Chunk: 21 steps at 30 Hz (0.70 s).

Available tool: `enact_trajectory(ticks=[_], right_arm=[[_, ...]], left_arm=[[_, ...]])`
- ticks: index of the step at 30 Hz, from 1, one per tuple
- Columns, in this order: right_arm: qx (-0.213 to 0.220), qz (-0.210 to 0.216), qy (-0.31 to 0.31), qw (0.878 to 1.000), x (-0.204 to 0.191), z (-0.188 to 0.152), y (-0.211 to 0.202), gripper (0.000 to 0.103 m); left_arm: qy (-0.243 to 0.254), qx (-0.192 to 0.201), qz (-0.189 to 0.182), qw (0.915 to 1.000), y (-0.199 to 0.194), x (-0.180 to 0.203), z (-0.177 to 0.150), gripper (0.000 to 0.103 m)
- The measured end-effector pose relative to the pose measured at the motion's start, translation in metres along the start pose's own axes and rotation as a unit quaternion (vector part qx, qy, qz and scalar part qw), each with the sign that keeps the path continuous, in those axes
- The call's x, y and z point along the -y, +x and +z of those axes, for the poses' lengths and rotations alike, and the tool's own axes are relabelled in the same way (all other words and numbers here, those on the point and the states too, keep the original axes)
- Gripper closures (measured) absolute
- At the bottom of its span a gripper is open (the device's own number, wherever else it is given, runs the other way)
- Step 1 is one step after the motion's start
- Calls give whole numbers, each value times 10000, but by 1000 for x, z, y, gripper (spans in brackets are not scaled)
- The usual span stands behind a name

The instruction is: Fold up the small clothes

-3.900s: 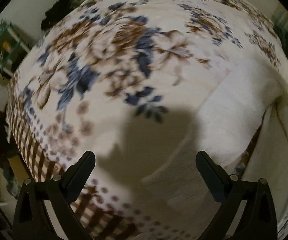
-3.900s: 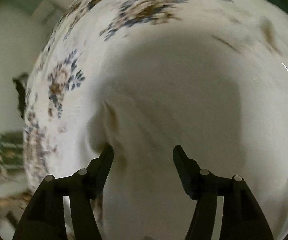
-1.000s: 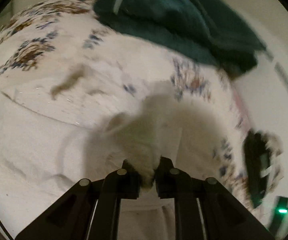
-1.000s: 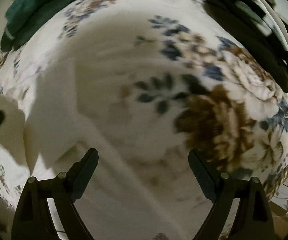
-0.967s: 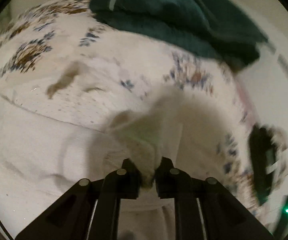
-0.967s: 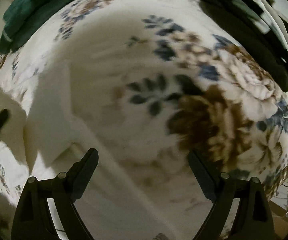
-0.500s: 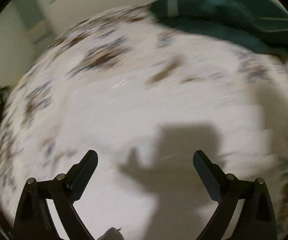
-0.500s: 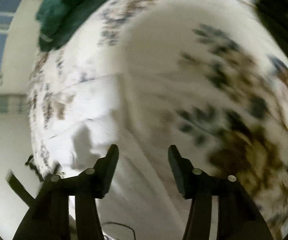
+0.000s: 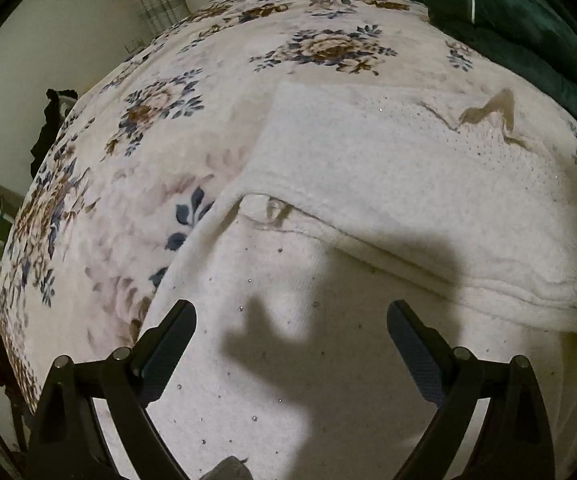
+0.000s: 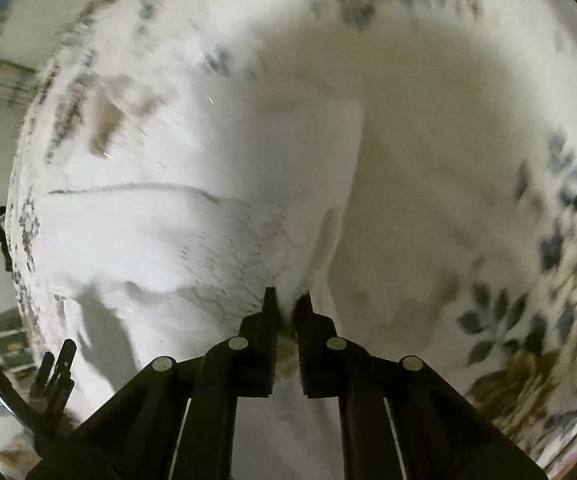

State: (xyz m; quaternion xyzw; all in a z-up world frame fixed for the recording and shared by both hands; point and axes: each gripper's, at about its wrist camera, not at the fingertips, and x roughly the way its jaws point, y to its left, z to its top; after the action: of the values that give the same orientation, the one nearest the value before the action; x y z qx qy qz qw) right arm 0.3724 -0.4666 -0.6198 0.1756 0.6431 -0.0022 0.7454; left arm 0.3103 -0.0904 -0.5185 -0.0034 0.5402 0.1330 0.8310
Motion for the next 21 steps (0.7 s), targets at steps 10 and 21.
enact_trajectory(ticks=[10, 21], right_arm=[[-346, 383, 1056, 9931, 58, 38, 10, 63], [-919, 1784, 1513, 9679, 101, 118, 104, 83]], left_arm=[[-43, 26, -307, 9995, -5, -22, -4, 6], [309, 86, -655, 9973, -3, 0, -17, 0]])
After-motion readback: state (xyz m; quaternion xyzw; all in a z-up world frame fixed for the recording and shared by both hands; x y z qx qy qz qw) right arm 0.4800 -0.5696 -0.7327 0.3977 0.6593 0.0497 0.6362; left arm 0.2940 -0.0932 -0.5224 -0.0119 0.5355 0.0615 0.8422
